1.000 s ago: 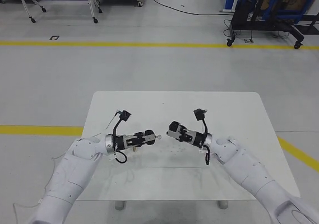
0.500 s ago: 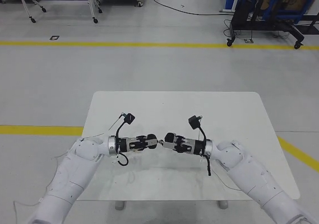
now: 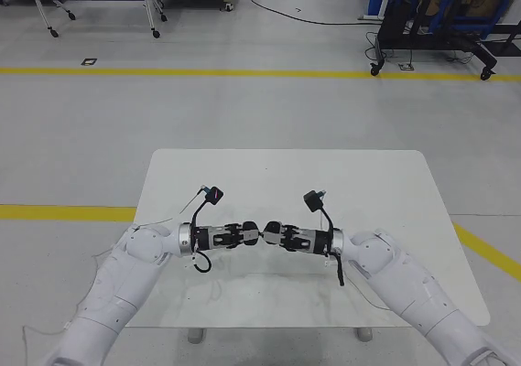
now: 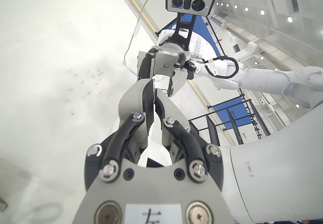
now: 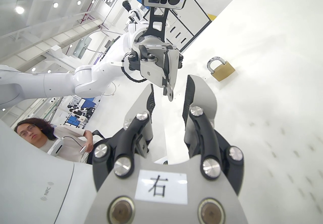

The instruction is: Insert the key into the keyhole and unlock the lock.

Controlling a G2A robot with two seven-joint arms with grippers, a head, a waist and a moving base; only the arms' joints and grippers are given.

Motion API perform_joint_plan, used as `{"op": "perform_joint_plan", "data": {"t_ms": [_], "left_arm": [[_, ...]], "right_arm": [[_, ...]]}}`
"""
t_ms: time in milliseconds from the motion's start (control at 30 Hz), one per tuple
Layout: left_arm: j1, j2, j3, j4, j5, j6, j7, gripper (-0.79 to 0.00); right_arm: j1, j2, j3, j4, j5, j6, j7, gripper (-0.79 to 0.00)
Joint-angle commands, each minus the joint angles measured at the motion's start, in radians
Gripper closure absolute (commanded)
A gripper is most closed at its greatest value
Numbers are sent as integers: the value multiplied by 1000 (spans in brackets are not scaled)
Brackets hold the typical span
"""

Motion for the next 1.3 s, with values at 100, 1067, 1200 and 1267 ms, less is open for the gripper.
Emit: {"op": "perform_joint_plan", "data": {"t_ms": [100, 1067, 1200, 1267], "left_arm": [[-2, 4, 8, -1, 0, -6, 6, 0], [-11, 68, -166, -3, 165, -32, 156, -785], [61, 94, -230, -150, 453, 38, 243, -785], [116, 105, -249, -258, 599, 90, 254, -785]], "right_arm": [[9, -5, -5, 16, 1, -3, -2, -92], [-89, 41, 199, -21, -68, -199, -131, 0], [-89, 41, 199, -21, -68, -199, -131, 0], [-89, 41, 199, -21, -68, -199, -131, 0]]}}
